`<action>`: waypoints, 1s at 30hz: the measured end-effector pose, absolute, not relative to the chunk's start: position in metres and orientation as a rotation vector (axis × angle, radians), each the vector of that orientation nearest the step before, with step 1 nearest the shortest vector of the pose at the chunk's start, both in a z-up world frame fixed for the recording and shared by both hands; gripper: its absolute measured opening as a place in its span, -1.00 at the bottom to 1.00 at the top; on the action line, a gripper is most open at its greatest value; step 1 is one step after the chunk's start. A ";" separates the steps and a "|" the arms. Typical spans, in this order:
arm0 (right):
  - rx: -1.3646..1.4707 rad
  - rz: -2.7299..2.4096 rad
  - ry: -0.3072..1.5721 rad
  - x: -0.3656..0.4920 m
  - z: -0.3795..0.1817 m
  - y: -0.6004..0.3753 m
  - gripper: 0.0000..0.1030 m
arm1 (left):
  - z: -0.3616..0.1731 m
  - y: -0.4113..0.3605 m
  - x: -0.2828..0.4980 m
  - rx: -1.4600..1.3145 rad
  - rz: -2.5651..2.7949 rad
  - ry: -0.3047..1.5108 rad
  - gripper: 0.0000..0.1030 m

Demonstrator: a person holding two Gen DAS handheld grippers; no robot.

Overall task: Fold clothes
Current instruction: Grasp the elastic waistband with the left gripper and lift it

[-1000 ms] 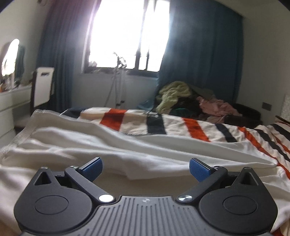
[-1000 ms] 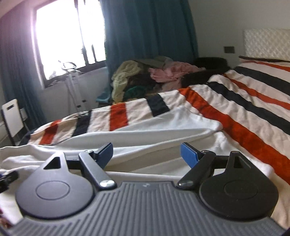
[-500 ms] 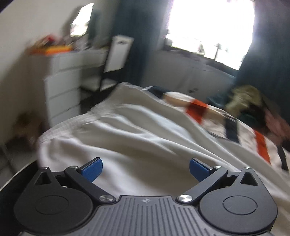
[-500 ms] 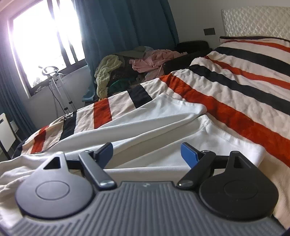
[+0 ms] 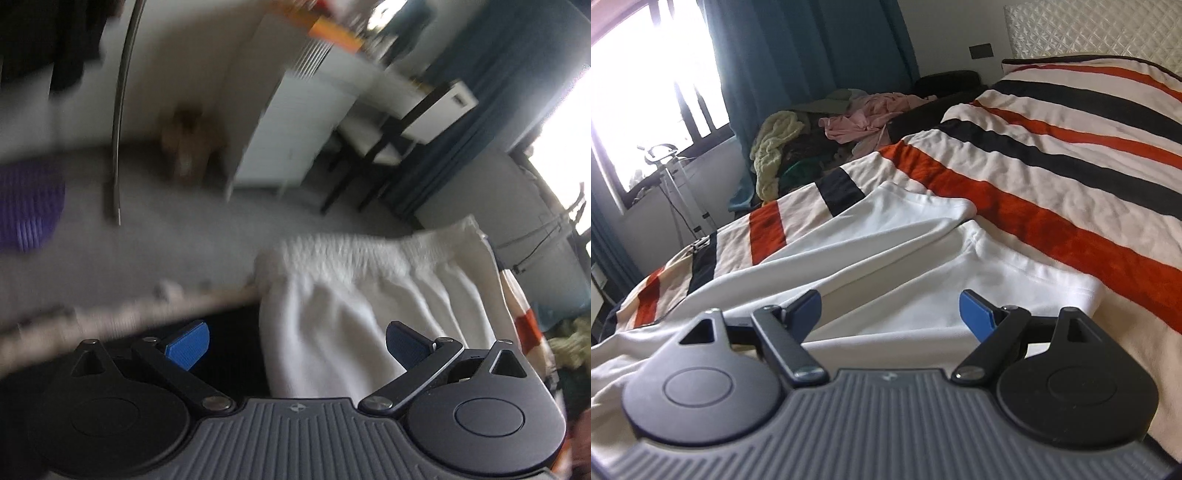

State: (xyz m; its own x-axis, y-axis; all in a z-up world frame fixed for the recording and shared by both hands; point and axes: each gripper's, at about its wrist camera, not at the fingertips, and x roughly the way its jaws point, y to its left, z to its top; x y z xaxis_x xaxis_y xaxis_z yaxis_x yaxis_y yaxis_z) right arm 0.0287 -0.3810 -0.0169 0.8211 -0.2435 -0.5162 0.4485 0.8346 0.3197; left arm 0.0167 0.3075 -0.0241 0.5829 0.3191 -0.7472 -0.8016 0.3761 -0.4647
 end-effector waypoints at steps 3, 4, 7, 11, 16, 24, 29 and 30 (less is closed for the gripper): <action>0.472 -0.373 0.491 0.029 -0.019 -0.383 0.62 | -0.028 0.308 0.013 -0.963 0.747 0.631 1.00; 0.485 -0.368 0.495 0.029 -0.020 -0.384 0.62 | -0.026 0.309 0.012 -0.959 0.736 0.629 1.00; 0.501 -0.371 0.508 0.031 -0.022 -0.385 0.62 | -0.027 0.306 0.010 -0.988 0.633 0.622 1.00; 0.505 -0.373 0.525 0.033 -0.025 -0.385 0.62 | -0.029 0.301 0.002 -1.084 0.448 0.569 1.00; 0.507 -0.376 0.539 0.034 -0.027 -0.384 0.62 | -0.020 0.292 -0.010 -1.150 0.347 0.484 1.00; 0.530 -0.385 0.560 0.036 -0.031 -0.386 0.62 | -0.039 0.290 -0.009 -1.192 0.394 0.614 0.92; 0.546 -0.384 0.573 0.037 -0.033 -0.387 0.62 | -0.041 0.288 -0.020 -1.244 0.388 0.591 0.59; 0.548 -0.385 0.576 0.037 -0.033 -0.388 0.62 | -0.039 0.287 -0.023 -1.248 0.371 0.567 0.48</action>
